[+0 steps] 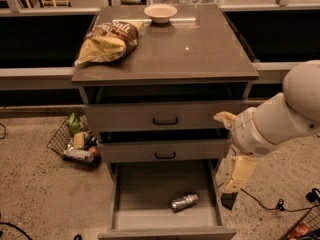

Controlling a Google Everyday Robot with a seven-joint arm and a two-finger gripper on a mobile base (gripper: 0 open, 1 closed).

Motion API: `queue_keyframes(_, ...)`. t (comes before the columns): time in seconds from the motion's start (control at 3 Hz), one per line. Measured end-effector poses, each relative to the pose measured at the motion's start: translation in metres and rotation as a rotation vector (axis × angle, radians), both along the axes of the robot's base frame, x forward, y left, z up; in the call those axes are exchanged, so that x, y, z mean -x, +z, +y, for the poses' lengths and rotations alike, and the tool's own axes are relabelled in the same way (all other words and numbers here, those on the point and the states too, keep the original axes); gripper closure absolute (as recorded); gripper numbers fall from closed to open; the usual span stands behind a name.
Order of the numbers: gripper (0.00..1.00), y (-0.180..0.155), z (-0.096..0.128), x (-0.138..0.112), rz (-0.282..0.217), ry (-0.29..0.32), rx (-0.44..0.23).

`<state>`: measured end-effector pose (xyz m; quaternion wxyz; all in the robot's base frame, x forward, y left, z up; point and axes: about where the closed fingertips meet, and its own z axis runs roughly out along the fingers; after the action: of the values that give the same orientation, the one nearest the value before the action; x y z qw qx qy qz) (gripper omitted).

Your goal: Pick redbull can from bottom drawer and place on counter

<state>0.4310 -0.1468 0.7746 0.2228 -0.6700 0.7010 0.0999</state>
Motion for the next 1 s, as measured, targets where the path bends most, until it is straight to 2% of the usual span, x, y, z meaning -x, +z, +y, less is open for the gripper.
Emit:
queue_keyframes(0.33, 0.00, -0.045, 0.004, -0.011, -0.006, 0.071, 0.003)
queue_keyframes(0.67, 0.00, -0.097, 0.006, -0.021, -0.033, 0.157, -0.065)
queue_keyframes(1.0, 0.00, -0.154, 0.010, -0.028, -0.042, 0.234, -0.187)
